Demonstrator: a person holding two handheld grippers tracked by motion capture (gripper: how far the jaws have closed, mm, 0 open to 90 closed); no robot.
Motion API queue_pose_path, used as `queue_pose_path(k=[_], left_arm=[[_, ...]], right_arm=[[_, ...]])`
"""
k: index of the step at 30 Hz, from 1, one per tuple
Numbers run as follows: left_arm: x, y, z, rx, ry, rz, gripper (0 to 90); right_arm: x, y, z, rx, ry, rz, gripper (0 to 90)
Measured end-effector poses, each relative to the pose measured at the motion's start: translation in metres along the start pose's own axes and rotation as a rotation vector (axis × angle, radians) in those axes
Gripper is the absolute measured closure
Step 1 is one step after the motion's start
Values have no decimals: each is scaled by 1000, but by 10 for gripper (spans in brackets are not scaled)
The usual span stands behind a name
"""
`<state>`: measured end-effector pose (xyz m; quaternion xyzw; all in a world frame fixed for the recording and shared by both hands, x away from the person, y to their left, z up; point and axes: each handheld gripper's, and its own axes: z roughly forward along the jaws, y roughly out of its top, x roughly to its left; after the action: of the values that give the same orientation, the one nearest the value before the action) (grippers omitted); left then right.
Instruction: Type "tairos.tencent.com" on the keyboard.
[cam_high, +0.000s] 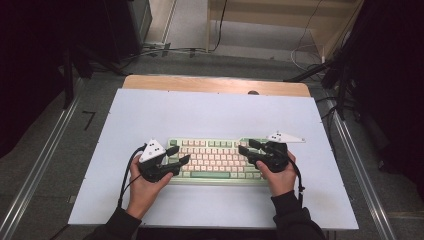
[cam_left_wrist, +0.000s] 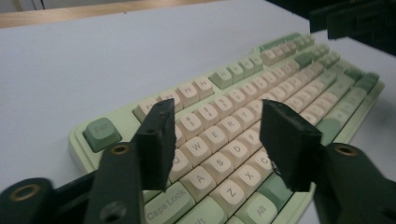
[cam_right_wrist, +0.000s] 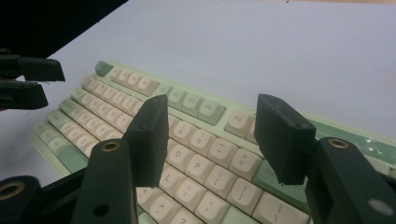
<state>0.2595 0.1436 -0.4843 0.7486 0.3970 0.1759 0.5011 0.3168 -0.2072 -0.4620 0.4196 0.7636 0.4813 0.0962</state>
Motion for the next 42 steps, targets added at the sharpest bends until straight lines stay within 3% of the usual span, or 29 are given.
queue_pose_path(k=[3,6,10,13,15,18,22,33,42], left_arm=[[-2,1,2,7,-8,21,555],[0,1,4,15,-28,-6,589],[-3,3,2,45,-40,-36,713],[-5,4,1,68,-17,-18,809],[-7,6,3,116,10,16,900],[-11,6,6,126,12,67,900],[-10,4,11,141,20,87,900],[-11,6,23,205,38,60,900],[-15,10,25,215,66,87,900]], right_arm=[[-3,-2,-1,4,-14,3,432],[-3,-4,-3,11,-18,5,432],[-2,-5,-5,10,-18,-4,432],[-2,-5,-5,19,-22,-8,433],[-3,-5,-5,19,-21,-5,433],[-3,-5,-6,19,-21,-6,433],[-2,-5,-4,28,-19,-7,432],[0,-6,0,43,-18,-22,432],[1,-7,0,46,-14,-21,432]])
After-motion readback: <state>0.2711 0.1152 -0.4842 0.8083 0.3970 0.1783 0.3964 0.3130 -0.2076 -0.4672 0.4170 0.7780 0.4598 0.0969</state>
